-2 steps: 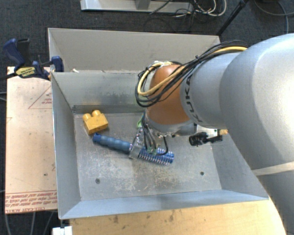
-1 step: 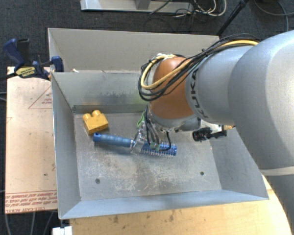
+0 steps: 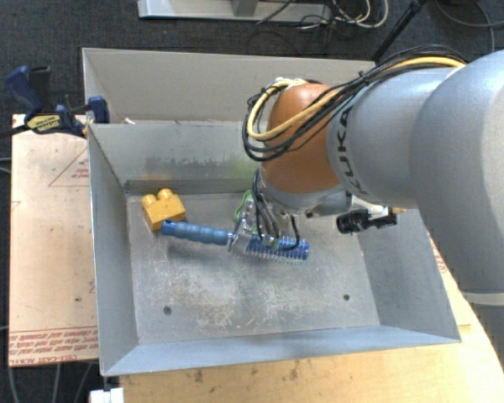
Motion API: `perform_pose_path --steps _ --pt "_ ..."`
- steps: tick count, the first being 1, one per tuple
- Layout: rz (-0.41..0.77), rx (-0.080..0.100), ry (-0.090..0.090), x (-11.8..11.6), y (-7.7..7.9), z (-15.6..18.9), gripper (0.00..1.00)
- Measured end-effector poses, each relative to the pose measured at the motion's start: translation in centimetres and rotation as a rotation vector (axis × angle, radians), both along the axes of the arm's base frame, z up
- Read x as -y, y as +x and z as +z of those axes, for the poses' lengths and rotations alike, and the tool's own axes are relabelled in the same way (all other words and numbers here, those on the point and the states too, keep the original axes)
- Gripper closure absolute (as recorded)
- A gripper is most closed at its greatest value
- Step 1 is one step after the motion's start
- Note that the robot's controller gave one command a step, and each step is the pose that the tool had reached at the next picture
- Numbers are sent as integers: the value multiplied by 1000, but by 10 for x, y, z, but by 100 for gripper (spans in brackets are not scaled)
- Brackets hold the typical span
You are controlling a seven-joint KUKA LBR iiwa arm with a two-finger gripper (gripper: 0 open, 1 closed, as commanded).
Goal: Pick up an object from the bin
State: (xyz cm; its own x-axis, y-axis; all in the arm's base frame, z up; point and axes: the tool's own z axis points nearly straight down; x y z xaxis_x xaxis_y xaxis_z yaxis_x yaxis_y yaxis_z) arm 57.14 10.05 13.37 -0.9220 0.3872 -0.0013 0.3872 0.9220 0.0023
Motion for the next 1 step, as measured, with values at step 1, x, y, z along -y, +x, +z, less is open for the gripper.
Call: perform_pose_path --steps 1 --pt "1 -2 -1 0 0 1 100"
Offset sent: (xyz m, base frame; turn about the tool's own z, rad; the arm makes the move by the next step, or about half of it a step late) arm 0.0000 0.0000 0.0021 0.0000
